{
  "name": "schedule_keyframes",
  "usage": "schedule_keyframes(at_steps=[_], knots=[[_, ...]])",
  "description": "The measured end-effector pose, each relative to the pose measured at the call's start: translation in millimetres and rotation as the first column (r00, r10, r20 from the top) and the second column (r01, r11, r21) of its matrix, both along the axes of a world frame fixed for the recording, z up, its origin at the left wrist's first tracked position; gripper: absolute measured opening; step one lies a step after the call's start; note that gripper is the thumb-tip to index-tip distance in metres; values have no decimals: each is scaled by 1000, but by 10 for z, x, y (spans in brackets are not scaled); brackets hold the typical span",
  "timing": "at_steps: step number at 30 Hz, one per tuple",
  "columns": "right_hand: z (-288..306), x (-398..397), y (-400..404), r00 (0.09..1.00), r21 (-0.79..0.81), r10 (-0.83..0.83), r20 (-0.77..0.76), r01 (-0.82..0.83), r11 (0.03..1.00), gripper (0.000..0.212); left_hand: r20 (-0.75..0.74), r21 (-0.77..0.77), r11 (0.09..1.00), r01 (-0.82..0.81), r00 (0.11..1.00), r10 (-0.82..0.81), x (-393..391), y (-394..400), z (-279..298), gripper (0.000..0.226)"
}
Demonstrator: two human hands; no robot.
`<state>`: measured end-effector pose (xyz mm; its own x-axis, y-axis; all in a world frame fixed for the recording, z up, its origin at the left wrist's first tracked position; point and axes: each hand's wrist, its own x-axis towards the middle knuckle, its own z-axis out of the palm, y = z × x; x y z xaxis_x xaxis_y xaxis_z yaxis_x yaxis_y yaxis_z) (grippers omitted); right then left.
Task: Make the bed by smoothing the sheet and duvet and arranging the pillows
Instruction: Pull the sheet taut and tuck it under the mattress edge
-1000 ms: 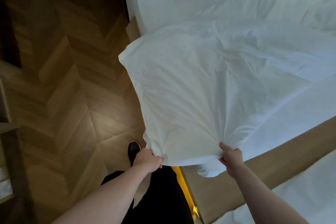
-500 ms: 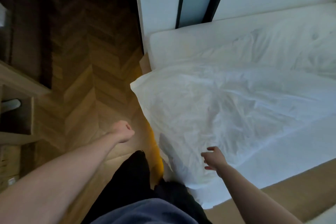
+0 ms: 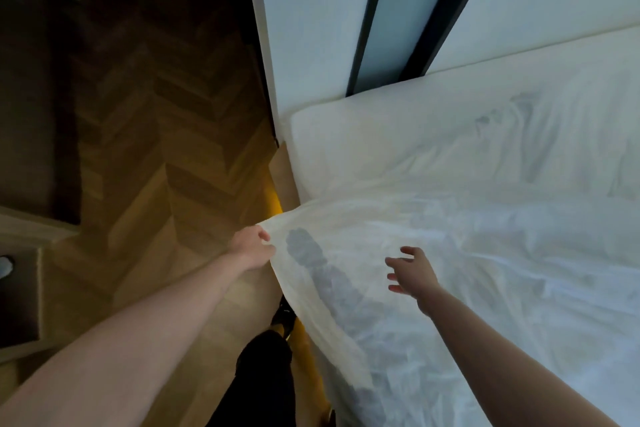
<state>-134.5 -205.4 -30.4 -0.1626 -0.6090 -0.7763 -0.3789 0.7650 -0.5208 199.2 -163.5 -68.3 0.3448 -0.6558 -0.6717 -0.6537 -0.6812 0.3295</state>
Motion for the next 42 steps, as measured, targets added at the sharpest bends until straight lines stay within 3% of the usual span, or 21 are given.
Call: schedule_keyframes(at_steps=[6,11,17,21,25,30,34,36,38,40,42], knots=[[-367,336,-762,994,-45,60,-87,-64,997,61,-71,79,981,178,982,-173,-37,-952,-568,50],[-724,302,-1020,995,-55,-33,-89,28,998,59,-151,35,915,401,908,-392,-465,-1587,-807,60],[-887,-73,-1192,958,-98,-259,-122,248,964,63,-172,-39,810,584,795,-582,-1370,-2241,-825,84],[-868,-733,-1418,867,-174,-467,-174,440,881,76,-70,8,677,736,676,-734,-2015,-2765,-692,97],[-783,-1463,-1638,769,-219,-616,-169,580,784,79,-159,80,637,767,641,-751,-2626,-3199,-641,115],[-830,-2129,-1745,680,-235,-724,-115,690,685,81,-308,-26,712,702,672,-673,-3419,-3480,-678,76],[-863,-2538,-1828,620,-241,-779,-98,744,623,96,-413,-50,763,644,682,-603,-3976,-3511,-679,95],[-827,-2770,-1905,578,-258,-808,-116,768,586,111,-392,-155,680,716,588,-708,-4182,-3490,-638,85],[-789,-3036,-2021,516,-260,-849,-115,809,527,126,-353,-313,599,737,495,-794,-4270,-3454,-551,59],[-754,-3313,-2144,449,-249,-889,-93,854,457,139,-314,-441,567,696,473,-823,-4251,-3451,-504,40],[-750,-3546,-2249,450,-231,-888,-95,857,460,142,-264,-493,536,686,469,-843,-4199,-3465,-560,33]])
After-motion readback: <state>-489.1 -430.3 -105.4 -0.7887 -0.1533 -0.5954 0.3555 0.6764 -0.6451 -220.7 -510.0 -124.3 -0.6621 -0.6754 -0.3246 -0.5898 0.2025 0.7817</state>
